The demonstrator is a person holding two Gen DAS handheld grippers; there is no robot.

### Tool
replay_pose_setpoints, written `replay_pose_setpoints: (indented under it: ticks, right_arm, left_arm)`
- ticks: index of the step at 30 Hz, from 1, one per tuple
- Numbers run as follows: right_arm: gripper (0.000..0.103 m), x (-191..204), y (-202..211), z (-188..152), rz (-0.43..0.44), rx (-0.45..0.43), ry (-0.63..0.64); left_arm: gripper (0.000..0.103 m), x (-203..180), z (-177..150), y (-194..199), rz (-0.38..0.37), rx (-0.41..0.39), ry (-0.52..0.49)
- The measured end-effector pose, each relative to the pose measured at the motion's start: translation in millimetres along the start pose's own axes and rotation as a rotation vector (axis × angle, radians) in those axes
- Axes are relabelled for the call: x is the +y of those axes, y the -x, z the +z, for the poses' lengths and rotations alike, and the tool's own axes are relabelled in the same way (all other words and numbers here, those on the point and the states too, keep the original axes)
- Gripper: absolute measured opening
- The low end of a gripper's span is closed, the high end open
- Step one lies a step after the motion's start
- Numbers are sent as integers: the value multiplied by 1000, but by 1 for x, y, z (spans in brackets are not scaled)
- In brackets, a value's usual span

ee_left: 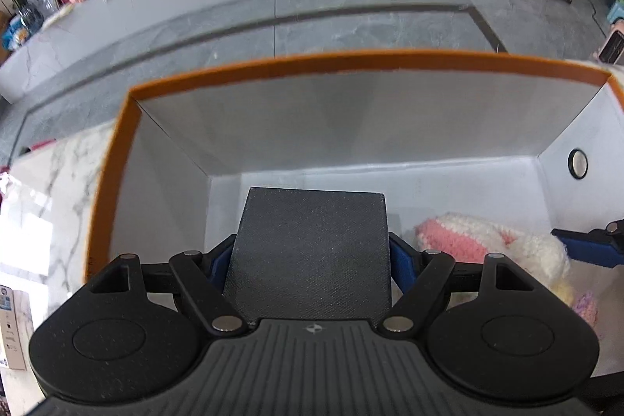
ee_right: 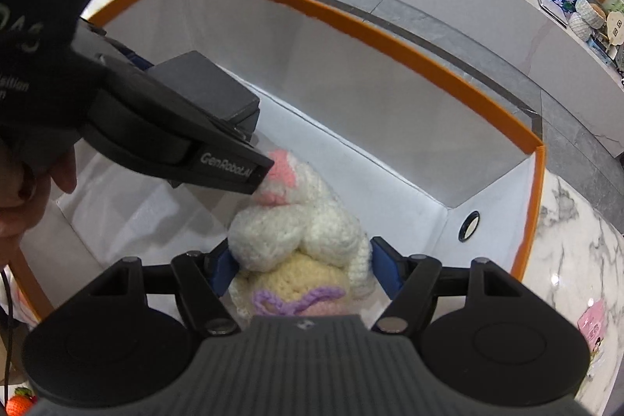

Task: Organize objects
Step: 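Lower the grey box into the orange box and open the left gripper while the right releases the bunny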

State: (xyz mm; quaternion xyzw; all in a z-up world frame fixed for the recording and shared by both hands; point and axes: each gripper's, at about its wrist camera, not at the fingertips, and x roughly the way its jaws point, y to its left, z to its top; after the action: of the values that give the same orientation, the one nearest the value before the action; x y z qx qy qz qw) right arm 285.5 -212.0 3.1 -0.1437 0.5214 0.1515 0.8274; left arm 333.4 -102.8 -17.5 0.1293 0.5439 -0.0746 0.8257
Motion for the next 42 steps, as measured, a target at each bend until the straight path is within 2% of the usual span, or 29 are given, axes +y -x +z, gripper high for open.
replay_pose_setpoints:
  ticks: [5, 9, 23, 32, 42]
  right_arm:
    - [73, 1, -7, -3, 3, 47, -1]
    - [73, -4, -7, -5, 14, 59, -17]
    - [78, -14, 0, -12, 26, 91, -30]
    - [80, -16, 13, -19, 16, 89, -8]
    - [85, -20, 48, -26, 3, 39, 12]
  left_arm:
    - [90, 1, 4, -11, -4, 90, -3]
    - [90, 5, 3, -16, -25, 127, 6]
    - [90, 4, 3, -30, -26, 232, -8]
    - [90, 10, 2, -27, -35, 216, 15]
    - [90, 20, 1, -4, -28, 122, 62]
